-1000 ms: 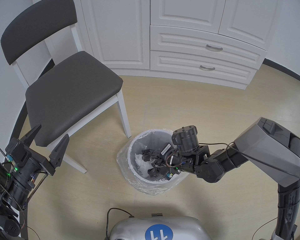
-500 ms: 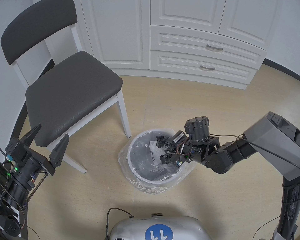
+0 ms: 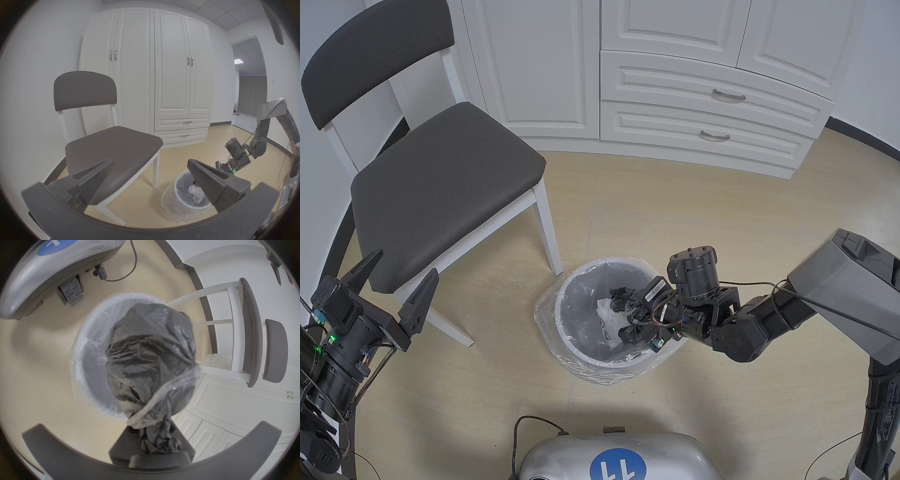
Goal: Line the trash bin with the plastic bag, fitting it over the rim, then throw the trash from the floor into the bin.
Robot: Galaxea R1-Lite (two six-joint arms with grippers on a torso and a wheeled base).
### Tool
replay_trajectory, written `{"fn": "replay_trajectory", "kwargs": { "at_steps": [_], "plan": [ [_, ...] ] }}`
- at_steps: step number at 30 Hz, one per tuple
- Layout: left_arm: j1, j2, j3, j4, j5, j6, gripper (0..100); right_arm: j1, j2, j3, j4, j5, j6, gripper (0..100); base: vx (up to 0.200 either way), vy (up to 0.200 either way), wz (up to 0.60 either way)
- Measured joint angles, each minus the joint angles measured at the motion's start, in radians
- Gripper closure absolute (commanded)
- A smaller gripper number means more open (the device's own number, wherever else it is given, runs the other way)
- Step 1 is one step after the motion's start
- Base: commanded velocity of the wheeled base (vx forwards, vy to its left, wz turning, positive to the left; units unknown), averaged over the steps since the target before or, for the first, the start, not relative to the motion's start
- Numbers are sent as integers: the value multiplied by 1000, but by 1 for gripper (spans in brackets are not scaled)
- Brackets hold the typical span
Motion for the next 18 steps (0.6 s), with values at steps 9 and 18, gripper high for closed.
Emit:
{"fn": "replay_trajectory", "kwargs": {
  "at_steps": [9,18],
  "plan": [
    [0,-4,0,0,0,0,0,33,-6,17,3,1,0,100,0,0,0],
    [1,-6,0,0,0,0,0,33,-3,11,2,0,-2,100,0,0,0]
  ]
}}
